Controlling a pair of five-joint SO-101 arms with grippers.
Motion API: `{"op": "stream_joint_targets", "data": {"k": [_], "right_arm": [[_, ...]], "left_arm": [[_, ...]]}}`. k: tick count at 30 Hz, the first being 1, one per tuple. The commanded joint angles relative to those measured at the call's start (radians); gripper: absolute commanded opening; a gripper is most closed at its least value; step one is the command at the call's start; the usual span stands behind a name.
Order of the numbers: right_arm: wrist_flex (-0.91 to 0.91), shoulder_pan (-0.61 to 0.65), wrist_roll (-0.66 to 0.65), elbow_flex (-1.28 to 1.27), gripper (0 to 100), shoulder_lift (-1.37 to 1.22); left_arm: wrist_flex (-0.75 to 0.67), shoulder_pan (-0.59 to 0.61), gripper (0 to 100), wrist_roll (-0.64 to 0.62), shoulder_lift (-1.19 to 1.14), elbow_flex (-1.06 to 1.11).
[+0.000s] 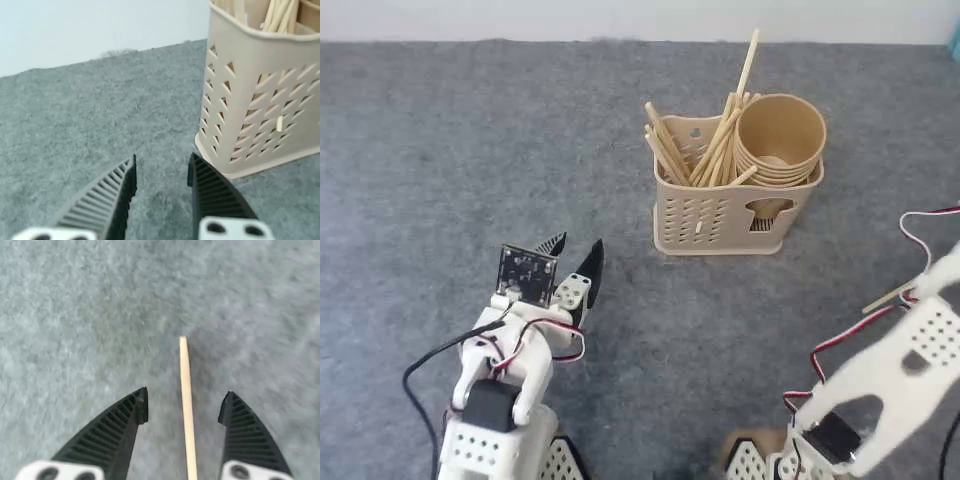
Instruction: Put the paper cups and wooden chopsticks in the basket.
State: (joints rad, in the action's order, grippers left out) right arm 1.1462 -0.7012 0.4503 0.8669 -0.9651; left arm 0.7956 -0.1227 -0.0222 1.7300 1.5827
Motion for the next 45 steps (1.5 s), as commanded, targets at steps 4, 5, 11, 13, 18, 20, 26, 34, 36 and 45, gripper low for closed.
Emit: {"op": "stream_joint_targets", "data": {"k": [4, 5, 11, 13, 18, 20, 26, 34, 36, 45], "right_arm": [[0.028, 0.004, -0.012, 0.419, 9.5, -0.255], [0.031, 0.004, -0.043, 0.456, 8.1, -0.297], [0.174, -0.007, -0.091, 0.675, 6.5, -0.449], [0.232, -0.01, -0.092, 0.747, 4.2, -0.458], [0.346, -0.012, -0.094, 0.812, 0.6, -0.392], [0.398, -0.015, -0.094, 0.81, 0.7, -0.334], [0.572, -0.013, -0.091, 0.81, 0.7, -0.127], [0.648, -0.013, -0.086, 0.81, 0.7, 0.183], [0.648, -0.007, -0.086, 0.81, 0.7, 0.271], [0.656, 0.039, -0.003, 0.801, 0.7, 0.677]], "left_arm": [[-0.149, -0.009, 16, -0.003, -0.173, -0.007], [-0.166, -0.009, 16, -0.003, -0.193, -0.008], [-0.199, -0.003, 16, -0.003, -0.27, -0.03], [-0.199, -0.003, 16, -0.003, -0.278, -0.033], [-0.199, -0.002, 16, -0.003, -0.279, -0.033], [-0.199, -0.002, 16, -0.003, -0.279, -0.033], [-0.199, -0.002, 16, -0.008, -0.279, -0.033], [-0.199, 0.0, 16, -0.009, -0.278, -0.033], [-0.199, 0.008, 16, -0.009, -0.278, -0.033], [-0.195, 0.143, 16, -0.011, -0.278, -0.03]]}}
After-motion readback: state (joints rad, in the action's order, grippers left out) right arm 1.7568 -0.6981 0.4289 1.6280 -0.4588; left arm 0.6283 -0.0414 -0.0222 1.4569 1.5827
